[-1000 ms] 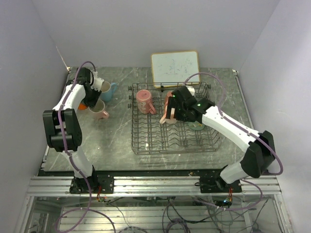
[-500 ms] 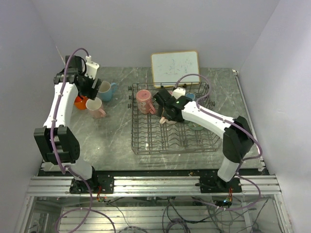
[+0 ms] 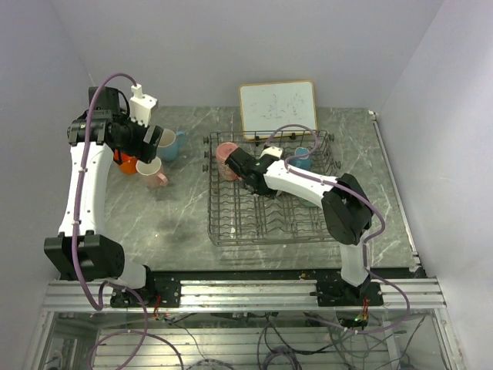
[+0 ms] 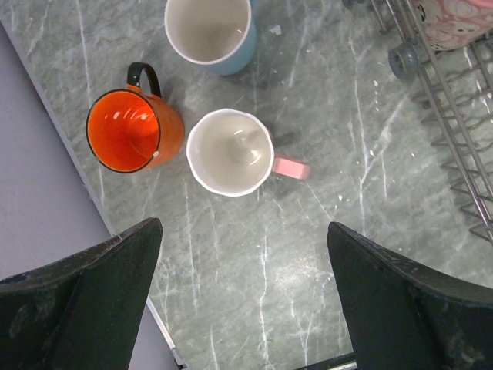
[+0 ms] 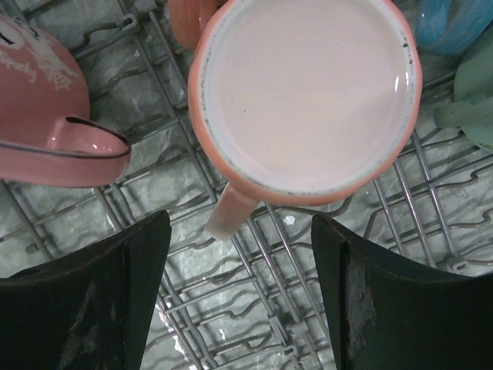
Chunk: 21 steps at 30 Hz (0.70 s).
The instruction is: Unload the cups from the dish rack
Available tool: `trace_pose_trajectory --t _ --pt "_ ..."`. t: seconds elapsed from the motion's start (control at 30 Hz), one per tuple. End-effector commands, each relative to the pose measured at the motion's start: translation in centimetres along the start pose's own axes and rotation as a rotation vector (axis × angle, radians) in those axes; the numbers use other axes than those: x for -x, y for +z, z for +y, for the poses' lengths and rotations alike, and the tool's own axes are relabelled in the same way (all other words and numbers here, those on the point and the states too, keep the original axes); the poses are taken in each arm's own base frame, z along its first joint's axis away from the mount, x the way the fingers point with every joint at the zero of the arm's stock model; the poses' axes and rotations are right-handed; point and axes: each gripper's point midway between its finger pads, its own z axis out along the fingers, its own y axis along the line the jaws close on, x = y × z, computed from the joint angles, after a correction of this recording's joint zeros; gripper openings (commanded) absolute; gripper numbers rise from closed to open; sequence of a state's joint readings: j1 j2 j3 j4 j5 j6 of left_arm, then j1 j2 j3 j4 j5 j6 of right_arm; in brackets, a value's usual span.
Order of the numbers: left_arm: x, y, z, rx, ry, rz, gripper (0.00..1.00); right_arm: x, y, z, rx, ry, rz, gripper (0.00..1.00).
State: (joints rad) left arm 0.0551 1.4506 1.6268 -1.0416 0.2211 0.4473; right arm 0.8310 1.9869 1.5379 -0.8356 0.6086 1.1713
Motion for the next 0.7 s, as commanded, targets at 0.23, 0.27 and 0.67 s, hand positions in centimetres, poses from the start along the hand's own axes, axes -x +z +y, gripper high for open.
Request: trace_pose_trajectory --t 0.23,0.27,0.67 --pt "-1.2 -1.3 -2.0 -0.060 0.031 0.001 1.00 0.7 0.2 0.3 -0.032 0.022 -0.070 0.37" --pt "-1.2 -1.4 -2.1 -0.061 0.031 0.001 1.00 0.7 0.2 0.3 -0.032 0.019 -0.071 0.33" --pt "-1.1 -1.8 -3.1 -0.114 0.047 -0.015 0.98 1.4 -1.2 -0.8 0.022 -0.006 -0.103 0.16"
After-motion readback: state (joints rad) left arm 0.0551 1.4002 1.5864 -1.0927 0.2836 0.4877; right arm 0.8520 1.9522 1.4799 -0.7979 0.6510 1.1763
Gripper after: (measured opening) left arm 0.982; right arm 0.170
